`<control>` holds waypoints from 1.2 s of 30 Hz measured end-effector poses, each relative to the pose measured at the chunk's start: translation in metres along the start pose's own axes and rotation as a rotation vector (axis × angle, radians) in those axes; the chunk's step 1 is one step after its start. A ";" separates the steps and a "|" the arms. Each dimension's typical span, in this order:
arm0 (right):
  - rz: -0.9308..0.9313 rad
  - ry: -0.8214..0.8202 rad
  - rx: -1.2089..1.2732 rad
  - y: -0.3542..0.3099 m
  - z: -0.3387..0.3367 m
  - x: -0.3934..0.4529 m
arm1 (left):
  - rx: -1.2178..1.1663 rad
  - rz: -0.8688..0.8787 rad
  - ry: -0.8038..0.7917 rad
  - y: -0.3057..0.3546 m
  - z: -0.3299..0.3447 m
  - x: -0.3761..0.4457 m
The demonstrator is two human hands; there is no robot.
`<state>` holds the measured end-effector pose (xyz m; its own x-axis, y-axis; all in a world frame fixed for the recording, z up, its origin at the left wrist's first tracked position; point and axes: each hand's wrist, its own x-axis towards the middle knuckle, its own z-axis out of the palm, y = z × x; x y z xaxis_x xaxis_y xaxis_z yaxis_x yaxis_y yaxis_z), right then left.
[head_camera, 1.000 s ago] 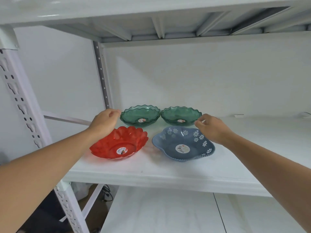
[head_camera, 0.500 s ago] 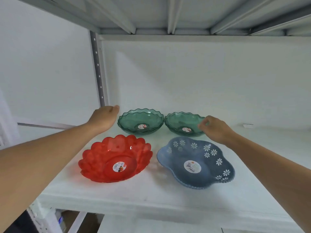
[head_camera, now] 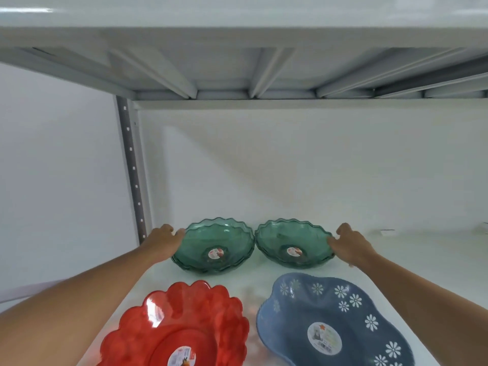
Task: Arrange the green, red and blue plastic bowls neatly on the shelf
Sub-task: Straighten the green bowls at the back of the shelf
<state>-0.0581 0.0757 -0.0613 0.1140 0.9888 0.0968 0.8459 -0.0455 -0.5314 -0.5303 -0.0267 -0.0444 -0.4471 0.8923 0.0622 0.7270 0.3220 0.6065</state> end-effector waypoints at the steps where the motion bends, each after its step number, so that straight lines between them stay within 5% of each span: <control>1: 0.033 -0.044 0.037 0.000 0.001 0.006 | -0.020 -0.040 -0.023 0.003 0.001 0.001; 7: 0.173 -0.223 0.294 0.003 0.019 0.023 | -0.272 -0.247 -0.177 0.019 0.019 0.002; 12: 0.238 -0.280 0.421 0.000 0.027 0.027 | -0.159 -0.266 -0.153 0.024 0.029 0.005; 23: 0.279 -0.147 0.555 0.005 -0.003 0.021 | -0.270 -0.142 -0.107 0.047 0.013 0.013; 36: 0.227 -0.095 0.603 0.069 -0.081 0.009 | -0.330 -0.072 -0.100 0.150 0.041 -0.040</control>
<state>0.0436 0.0703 -0.0295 0.1854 0.9735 -0.1342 0.3620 -0.1946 -0.9117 -0.3824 -0.0014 0.0114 -0.4257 0.9030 -0.0582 0.4802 0.2799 0.8313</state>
